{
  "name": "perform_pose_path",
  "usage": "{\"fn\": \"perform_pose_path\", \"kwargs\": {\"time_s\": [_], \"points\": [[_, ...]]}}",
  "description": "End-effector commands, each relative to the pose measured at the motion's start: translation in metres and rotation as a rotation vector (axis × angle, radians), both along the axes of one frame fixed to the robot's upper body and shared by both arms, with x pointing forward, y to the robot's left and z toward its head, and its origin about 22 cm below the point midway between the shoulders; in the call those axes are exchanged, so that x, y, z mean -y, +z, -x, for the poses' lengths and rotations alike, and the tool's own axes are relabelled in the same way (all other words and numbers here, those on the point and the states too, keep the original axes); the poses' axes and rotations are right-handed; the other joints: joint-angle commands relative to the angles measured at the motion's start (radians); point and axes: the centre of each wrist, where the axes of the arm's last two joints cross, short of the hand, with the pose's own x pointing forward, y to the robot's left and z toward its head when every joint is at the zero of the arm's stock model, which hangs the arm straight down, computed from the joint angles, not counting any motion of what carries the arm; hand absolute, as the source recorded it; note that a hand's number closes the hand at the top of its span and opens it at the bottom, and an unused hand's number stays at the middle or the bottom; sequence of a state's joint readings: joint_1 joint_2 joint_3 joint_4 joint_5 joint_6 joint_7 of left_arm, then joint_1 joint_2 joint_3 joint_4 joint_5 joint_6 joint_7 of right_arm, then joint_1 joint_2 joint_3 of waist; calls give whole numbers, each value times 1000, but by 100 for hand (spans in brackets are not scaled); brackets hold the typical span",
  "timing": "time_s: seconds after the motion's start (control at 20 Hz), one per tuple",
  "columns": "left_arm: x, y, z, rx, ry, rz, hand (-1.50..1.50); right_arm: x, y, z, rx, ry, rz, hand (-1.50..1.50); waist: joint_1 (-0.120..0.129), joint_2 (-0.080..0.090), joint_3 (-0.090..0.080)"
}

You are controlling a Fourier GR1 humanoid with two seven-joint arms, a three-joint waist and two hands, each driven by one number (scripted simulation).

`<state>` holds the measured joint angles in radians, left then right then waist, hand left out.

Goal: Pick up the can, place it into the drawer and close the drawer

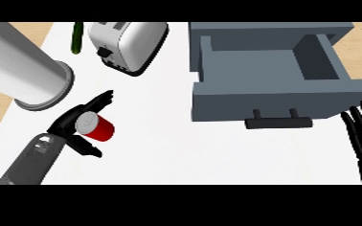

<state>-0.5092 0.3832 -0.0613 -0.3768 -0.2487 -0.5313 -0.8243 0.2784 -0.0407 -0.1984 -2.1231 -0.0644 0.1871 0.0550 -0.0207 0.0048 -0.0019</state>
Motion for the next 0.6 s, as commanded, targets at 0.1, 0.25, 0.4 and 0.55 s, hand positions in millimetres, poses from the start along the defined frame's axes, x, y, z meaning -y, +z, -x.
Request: {"fn": "perform_pose_path", "kwargs": {"time_s": [0.1,0.25,0.4,0.55], "points": [[1,-9,7,4,-91,136,-150,7,21,-1,9,9,-1,-150,-3,2,-1],[23,-7,-5,18,-126,133,-150,3,2,8,5,5,-7,-150,-3,0,0],[30,7,-23,5,-135,173,-150,14,11,2,15,1,3,-150,0,1,0],[19,8,-18,20,-163,165,150,7,9,11,17,-5,-11,-150,4,-3,1]]}}
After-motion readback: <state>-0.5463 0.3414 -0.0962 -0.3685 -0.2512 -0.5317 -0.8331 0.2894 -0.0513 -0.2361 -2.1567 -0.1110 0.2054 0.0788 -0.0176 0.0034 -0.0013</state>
